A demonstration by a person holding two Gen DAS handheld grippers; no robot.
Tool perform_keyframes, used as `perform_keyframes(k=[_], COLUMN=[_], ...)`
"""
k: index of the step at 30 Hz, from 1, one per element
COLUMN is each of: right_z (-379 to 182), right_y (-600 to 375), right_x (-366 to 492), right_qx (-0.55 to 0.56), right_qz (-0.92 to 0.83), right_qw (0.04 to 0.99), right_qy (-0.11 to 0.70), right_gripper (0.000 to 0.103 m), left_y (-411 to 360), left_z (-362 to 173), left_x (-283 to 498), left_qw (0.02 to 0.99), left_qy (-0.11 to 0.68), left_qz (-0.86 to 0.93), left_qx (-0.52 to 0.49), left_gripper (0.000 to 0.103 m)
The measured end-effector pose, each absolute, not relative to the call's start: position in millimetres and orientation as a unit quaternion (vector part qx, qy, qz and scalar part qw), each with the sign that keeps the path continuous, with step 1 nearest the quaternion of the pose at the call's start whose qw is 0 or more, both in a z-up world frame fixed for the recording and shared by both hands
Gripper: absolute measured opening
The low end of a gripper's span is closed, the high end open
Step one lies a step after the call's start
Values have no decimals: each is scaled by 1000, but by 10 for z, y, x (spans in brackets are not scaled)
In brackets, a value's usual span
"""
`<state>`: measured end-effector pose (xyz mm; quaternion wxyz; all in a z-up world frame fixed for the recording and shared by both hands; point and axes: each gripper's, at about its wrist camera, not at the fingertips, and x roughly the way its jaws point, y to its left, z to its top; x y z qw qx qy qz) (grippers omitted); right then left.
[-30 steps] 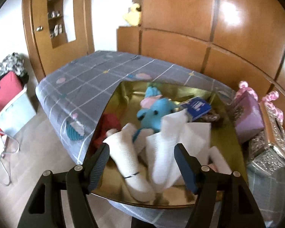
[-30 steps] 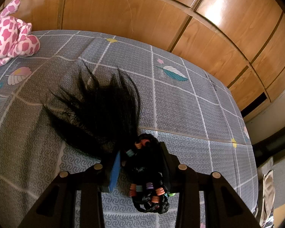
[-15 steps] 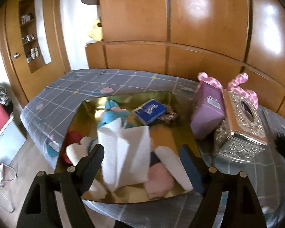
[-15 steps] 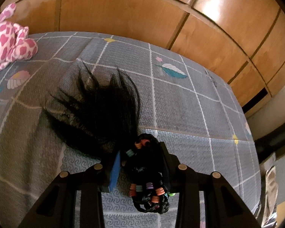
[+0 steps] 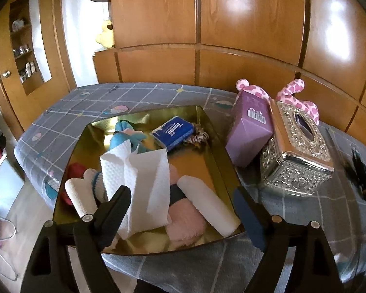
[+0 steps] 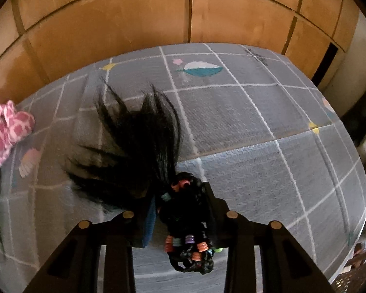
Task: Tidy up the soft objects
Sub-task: 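Carry the black hair piece into the gold tray and open the right tool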
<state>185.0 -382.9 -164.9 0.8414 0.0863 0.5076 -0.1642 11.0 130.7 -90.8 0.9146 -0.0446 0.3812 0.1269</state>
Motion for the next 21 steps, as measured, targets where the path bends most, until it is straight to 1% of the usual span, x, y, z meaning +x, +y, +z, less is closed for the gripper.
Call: perform_keyframes(k=[9, 14, 21], right_z=[-1326, -1150, -878], right_y=[-3468, -3139, -2625], right_x=[2043, 2209, 2429], right_qx=[91, 87, 84], right_qz=[-144, -114, -67], right_qw=[856, 867, 881], right_qy=[488, 478, 461], right_gripper=[33, 33, 33], left_y=[1344, 1384, 1492], left_z=[-948, -976, -988], left_x=[77, 70, 62], left_qw=[914, 913, 911], left_qy=[383, 386, 385], left_qz=[118, 116, 122], left_qx=[-58, -67, -83], left_gripper=[93, 97, 98])
